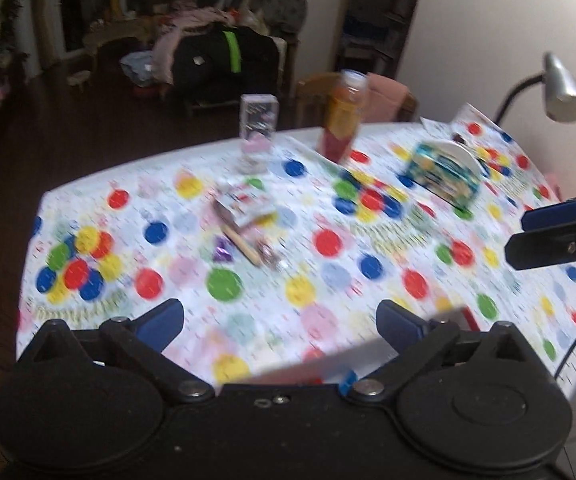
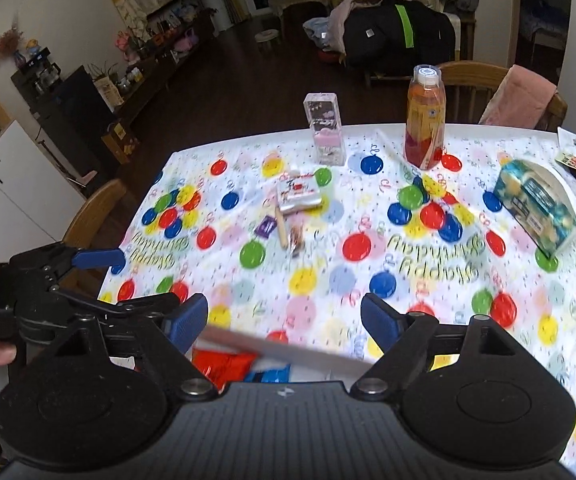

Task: Organize snacks
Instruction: 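Move the left tool to the purple candy while the right tool reaches the white pouch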

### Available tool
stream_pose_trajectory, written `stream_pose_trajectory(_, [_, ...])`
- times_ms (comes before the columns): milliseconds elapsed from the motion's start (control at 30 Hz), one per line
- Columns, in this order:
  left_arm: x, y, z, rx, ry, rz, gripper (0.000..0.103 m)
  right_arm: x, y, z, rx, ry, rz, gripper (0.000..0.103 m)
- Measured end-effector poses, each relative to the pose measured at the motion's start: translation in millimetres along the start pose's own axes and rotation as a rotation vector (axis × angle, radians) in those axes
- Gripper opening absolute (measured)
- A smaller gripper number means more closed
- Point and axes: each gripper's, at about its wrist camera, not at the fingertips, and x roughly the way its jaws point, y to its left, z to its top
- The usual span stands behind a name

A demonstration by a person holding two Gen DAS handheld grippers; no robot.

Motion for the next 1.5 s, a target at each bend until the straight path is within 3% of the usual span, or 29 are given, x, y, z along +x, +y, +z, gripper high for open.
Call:
stream_pose_trajectory(400, [80.8,48.4,51.7,-0.109,0.031,0.138,0.102,91.3,-25.9,87.6,-0.001,0.100,-0.044,0.084])
stream_pose_trajectory(667, [142.2,64.6,59.8,-0.144,0.091,0.141,0.096,170.9,-35.7,126.5,-0.012,0.155,-0.029,0.084])
stream_pose_trajectory(1133, [212.8,81.1,55.5,-0.148,0.188,0.111,0.079,297.5,-26.0,147.5,-0.005,0.249,-0.011,0.084])
stream_pose_trajectory(1333, [231.8,84.0,52.2,-0.137,0.225,0.113,0.075,334.4,-21.0,144.7,-0.018,0.276,-0.037,0.084])
stream_pose_trajectory(1500, [242.6,84.1,48.4,-0.134,0.251,0.088,0.063,352.1,-21.8,139.3,-0.020,0.301,-0.045,0.084])
